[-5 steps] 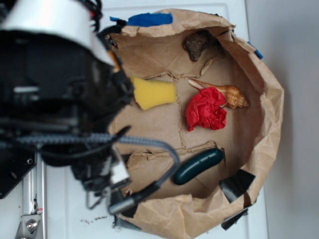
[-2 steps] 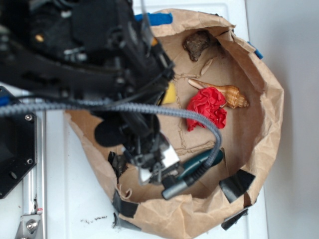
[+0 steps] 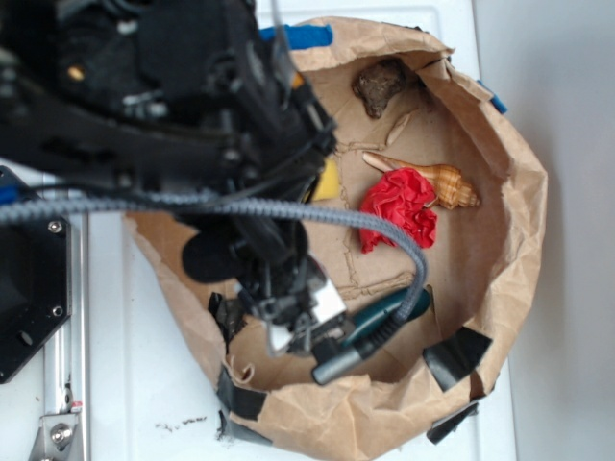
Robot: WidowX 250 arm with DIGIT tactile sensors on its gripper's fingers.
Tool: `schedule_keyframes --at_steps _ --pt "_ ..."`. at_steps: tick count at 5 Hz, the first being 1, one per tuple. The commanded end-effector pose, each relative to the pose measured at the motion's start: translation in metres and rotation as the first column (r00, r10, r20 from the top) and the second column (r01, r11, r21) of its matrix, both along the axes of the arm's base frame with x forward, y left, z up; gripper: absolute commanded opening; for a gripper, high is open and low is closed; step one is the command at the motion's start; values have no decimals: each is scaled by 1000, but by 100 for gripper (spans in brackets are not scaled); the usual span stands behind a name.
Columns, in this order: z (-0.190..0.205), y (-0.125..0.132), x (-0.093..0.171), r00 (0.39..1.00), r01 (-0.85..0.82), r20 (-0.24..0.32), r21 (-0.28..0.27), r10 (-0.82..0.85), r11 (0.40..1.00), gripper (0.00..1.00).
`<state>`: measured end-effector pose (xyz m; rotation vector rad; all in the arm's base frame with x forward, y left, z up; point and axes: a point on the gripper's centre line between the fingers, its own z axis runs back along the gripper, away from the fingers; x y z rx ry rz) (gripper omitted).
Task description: Grab the plastic pickle.
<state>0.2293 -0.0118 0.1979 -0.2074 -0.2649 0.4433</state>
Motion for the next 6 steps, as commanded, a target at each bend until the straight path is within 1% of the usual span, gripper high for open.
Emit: schedule_keyframes --at_steps 1,2,3,4,5,6 --pt "-40 8 31 997 -53 -44 71 56 996 100" --pt "-70 7 49 996 -64 -60 111 71 992 100" --pt "-97 5 60 995 -54 -80 139 66 989 100" --pt "-105 1 64 996 -52 -67 163 64 985 100" --pt "-117 -11 67 995 -54 -80 149 66 987 100" --pt "-121 -29 64 994 -33 -100 86 42 996 100"
